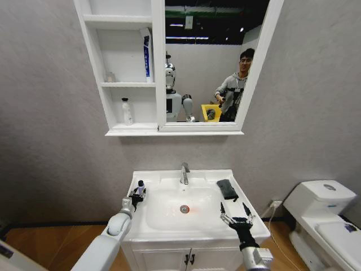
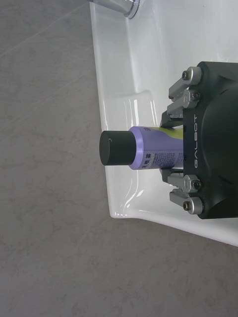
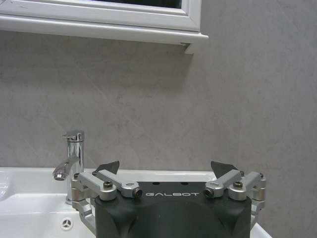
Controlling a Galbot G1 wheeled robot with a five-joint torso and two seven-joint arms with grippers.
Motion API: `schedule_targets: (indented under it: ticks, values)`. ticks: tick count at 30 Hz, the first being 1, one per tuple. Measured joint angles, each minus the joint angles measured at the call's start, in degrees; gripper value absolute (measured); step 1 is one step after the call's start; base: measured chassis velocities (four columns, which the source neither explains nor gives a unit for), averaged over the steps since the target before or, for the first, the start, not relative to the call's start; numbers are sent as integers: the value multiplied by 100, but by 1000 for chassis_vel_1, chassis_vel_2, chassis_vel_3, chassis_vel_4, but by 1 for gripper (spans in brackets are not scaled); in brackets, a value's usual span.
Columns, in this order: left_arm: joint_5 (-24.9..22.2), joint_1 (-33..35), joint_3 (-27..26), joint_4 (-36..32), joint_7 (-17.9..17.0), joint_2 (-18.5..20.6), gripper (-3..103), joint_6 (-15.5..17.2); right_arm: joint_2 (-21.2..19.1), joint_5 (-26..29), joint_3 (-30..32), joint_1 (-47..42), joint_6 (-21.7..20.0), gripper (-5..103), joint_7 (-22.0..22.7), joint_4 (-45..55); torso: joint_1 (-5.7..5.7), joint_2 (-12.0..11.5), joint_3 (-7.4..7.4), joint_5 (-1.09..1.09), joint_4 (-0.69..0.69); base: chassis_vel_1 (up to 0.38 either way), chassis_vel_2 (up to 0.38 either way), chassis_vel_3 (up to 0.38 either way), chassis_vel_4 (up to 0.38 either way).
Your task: Move facial cleanser and shampoo from washbasin to cabinet, then wipe washbasin with towel.
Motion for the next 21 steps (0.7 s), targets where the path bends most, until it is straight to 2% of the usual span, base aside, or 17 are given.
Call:
schedule_targets:
  ticks: [7,9,10,12,14,15,17,18,19,20,21]
  values:
    - [3,77,-51,-568,47,363,42,38,5,21,0,40,-1,100,-3,-23,0,0,0,-1,0,0,0,0,0]
    - [-192,122,-125,-1133,-16,650,42,211,3,43,23,54,-1,100,-4,-45,0,0,0,-1,1,0,0,0,0]
    - [-192,122,-125,-1133,-16,650,42,211,3,43,23,54,-1,100,-4,-45,0,0,0,-1,1,0,0,0,0]
    - [-531,99,-171,-1693,-209,901,42,450,-3,46,27,55,-1,100,-5,-65,0,-1,0,-1,1,0,0,0,0]
    - [-1188,-73,-206,-2451,-489,1344,42,817,-5,30,11,52,-1,100,-6,-71,0,0,0,0,-1,0,0,0,0]
    - [-1188,-73,-206,-2451,-489,1344,42,817,-5,30,11,52,-1,100,-6,-71,0,0,0,0,-1,0,0,0,0]
    - [-1974,-400,-156,-3092,-729,2019,42,1307,-18,13,-9,47,-3,100,-15,-71,0,0,0,1,-1,0,0,0,0]
    - [-1974,-400,-156,-3092,-729,2019,42,1307,-18,13,-9,47,-3,100,-15,-71,0,0,0,1,-1,0,0,0,0]
    - [-2372,-643,-111,-3326,-835,2378,42,1593,-31,11,-8,47,-4,100,-19,-71,0,0,0,-1,2,0,0,0,0]
    - [-2372,-643,-111,-3326,-835,2378,42,1593,-31,11,-8,47,-4,100,-19,-71,0,0,0,-1,2,0,0,0,0]
    - [-2745,-905,-71,-3488,-945,2635,42,1850,-39,11,-3,48,-5,100,-20,-71,0,0,0,0,2,0,0,0,0]
